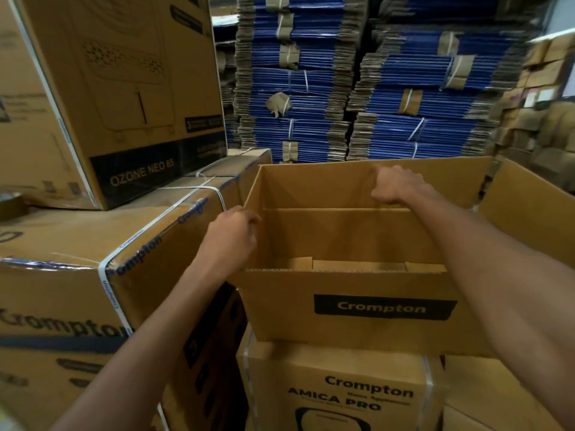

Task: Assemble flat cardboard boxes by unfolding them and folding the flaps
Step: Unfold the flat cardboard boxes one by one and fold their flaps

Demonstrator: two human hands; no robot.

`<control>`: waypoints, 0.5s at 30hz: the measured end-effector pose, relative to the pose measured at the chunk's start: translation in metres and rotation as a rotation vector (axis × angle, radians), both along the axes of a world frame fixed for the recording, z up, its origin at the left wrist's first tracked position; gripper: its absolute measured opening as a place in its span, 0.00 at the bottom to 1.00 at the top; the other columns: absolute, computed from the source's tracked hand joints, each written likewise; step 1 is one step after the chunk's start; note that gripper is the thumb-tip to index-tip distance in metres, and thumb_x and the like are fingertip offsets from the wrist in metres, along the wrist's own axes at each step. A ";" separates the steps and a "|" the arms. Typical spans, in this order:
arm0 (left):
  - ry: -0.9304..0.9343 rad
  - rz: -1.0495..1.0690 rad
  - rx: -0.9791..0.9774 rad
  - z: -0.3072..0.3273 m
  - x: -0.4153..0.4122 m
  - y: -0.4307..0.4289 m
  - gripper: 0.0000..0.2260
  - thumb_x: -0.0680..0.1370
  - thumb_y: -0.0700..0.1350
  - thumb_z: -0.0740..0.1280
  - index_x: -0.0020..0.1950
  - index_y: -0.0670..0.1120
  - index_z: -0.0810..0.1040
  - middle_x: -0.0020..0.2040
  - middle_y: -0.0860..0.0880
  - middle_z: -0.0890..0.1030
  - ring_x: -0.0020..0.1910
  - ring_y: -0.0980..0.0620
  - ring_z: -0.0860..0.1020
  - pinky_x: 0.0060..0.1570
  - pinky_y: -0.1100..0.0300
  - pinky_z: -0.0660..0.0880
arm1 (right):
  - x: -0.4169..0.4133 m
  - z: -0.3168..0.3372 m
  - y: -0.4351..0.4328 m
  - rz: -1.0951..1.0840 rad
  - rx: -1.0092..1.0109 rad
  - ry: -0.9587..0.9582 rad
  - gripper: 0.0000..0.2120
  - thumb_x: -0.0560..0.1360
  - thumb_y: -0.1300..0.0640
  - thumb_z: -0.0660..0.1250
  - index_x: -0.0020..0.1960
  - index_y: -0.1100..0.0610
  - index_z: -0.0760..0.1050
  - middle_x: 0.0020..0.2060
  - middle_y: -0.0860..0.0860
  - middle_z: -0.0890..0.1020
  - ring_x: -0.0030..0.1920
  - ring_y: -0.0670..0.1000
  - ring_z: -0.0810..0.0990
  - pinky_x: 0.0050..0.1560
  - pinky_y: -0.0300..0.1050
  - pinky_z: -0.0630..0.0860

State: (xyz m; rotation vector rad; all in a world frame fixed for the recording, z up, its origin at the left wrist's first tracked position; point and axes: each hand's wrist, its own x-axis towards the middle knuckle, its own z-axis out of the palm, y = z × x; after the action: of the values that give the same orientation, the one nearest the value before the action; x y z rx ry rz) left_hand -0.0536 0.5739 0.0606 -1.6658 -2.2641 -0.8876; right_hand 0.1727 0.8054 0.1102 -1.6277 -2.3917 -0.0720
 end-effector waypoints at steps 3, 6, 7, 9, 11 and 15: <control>-0.066 0.005 -0.051 0.012 -0.009 0.015 0.10 0.84 0.42 0.61 0.60 0.50 0.80 0.55 0.52 0.81 0.39 0.60 0.79 0.27 0.71 0.72 | 0.003 0.001 -0.005 0.052 0.019 0.007 0.14 0.77 0.57 0.66 0.62 0.56 0.76 0.49 0.55 0.79 0.48 0.57 0.80 0.56 0.60 0.79; -0.086 -0.009 -0.066 0.022 -0.011 0.027 0.09 0.84 0.44 0.63 0.59 0.49 0.81 0.52 0.52 0.83 0.40 0.63 0.77 0.29 0.70 0.69 | 0.012 0.003 -0.012 0.115 -0.008 0.079 0.10 0.76 0.60 0.67 0.56 0.56 0.82 0.43 0.52 0.83 0.39 0.52 0.84 0.46 0.57 0.84; -0.090 -0.013 -0.048 0.025 -0.010 0.029 0.09 0.84 0.45 0.63 0.60 0.49 0.81 0.52 0.52 0.83 0.40 0.63 0.77 0.31 0.70 0.68 | 0.017 0.005 -0.014 0.131 -0.024 0.104 0.07 0.77 0.59 0.68 0.52 0.56 0.82 0.40 0.52 0.84 0.38 0.52 0.85 0.43 0.56 0.85; -0.083 -0.015 -0.008 0.029 -0.007 0.031 0.09 0.84 0.46 0.63 0.61 0.48 0.81 0.49 0.53 0.81 0.39 0.63 0.77 0.33 0.70 0.67 | 0.030 0.010 -0.021 0.163 -0.039 0.164 0.04 0.77 0.59 0.69 0.49 0.56 0.83 0.36 0.52 0.84 0.36 0.52 0.85 0.41 0.55 0.85; -0.076 -0.031 0.057 0.028 -0.004 0.031 0.10 0.84 0.47 0.64 0.62 0.48 0.81 0.51 0.52 0.82 0.42 0.61 0.77 0.37 0.69 0.68 | 0.045 0.013 -0.031 0.199 -0.013 0.238 0.05 0.78 0.60 0.69 0.49 0.57 0.84 0.35 0.51 0.84 0.35 0.51 0.85 0.43 0.53 0.85; -0.230 -0.079 0.361 0.002 -0.007 0.023 0.14 0.84 0.51 0.62 0.68 0.49 0.76 0.62 0.49 0.79 0.56 0.55 0.76 0.55 0.57 0.74 | 0.084 -0.003 -0.054 0.195 0.167 0.424 0.06 0.79 0.57 0.69 0.53 0.54 0.84 0.45 0.49 0.85 0.43 0.47 0.83 0.51 0.46 0.80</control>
State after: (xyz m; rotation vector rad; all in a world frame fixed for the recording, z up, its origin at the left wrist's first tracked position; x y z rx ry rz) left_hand -0.0603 0.5971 0.0622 -1.5626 -2.0198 -1.4735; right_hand 0.2567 0.7513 0.1073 -1.1893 -2.1361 0.0971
